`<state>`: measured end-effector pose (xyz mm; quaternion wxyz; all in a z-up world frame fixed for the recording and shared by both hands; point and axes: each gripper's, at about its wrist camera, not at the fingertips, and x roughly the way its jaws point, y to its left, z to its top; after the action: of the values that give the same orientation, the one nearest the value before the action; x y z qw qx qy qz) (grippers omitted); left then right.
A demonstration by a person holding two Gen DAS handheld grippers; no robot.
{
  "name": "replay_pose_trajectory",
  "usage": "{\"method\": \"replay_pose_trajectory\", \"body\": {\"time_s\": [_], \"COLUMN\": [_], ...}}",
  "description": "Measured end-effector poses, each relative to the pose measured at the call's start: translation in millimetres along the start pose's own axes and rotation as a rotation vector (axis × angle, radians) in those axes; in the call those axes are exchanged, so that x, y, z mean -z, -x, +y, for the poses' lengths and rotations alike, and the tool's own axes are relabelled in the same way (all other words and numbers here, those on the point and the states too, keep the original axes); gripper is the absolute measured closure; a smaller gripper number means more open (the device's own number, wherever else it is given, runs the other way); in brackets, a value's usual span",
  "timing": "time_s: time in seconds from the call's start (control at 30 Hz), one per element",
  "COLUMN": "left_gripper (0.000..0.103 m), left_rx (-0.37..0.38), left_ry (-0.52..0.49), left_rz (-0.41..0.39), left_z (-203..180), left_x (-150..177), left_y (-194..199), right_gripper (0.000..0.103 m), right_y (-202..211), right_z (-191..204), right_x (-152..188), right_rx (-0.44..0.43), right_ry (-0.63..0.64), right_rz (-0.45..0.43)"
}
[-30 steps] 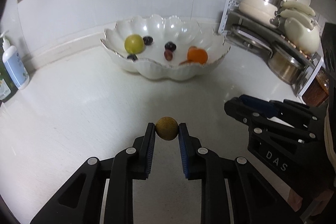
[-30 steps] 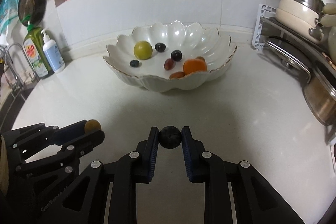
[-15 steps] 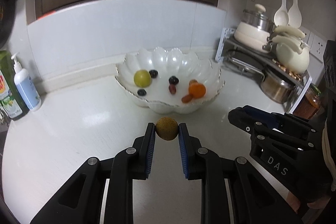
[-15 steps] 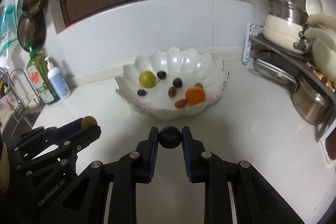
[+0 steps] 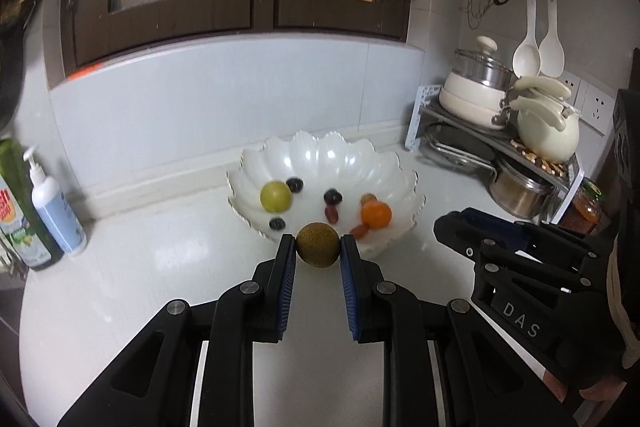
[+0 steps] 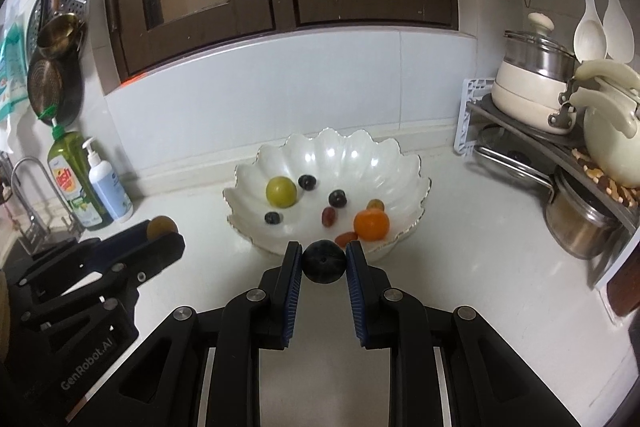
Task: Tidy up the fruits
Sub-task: 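Carry the brown fruit and dark plum with both tools over the bowl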
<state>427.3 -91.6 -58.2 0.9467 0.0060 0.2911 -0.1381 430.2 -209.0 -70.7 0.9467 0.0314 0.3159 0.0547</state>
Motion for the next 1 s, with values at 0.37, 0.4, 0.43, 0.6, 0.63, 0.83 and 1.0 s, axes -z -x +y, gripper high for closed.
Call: {"method": "replay_pose_trajectory", "body": {"time_s": [0.37, 0.4, 0.43, 0.6, 0.63, 0.83, 1.0], "left_gripper": [0.08, 0.08, 0.08, 0.08, 0.08, 0.08, 0.08], "left_rx": [-0.008, -0.012, -0.011, -0.01, -0.012, -0.019, -0.028], "left_ry": [-0.021, -0.026, -0.028, -0.038, -0.04, -0.057, -0.063], "left_rz": [-0.03, -0.027, -0.028, -0.018, -0.015, 0.015, 0.046], "left_z": [14, 14, 14, 18, 19, 23, 23], "left_x": [-38, -42, -45, -61, -63, -77, -84], "left_y": [-17, -20, -22, -37, -40, -64, -83], "right_gripper": [0.079, 0.079, 0.079, 0.079, 0.079, 0.079, 0.079], "right_y": [-12, -14, -16, -31, -35, -53, -69], "right_z": [4, 4, 3, -1, -2, -7, -14], "right_x": [-32, -35, -38, -53, -56, -71, -80], "right_rx": [0.032, 0.032, 0.036, 0.045, 0.049, 0.07, 0.086], "right_ry": [0.006, 0.006, 0.003, -0.004, -0.003, 0.006, 0.013], "right_rz": [-0.035, -0.035, -0.035, -0.008, -0.005, 0.015, 0.041]}}
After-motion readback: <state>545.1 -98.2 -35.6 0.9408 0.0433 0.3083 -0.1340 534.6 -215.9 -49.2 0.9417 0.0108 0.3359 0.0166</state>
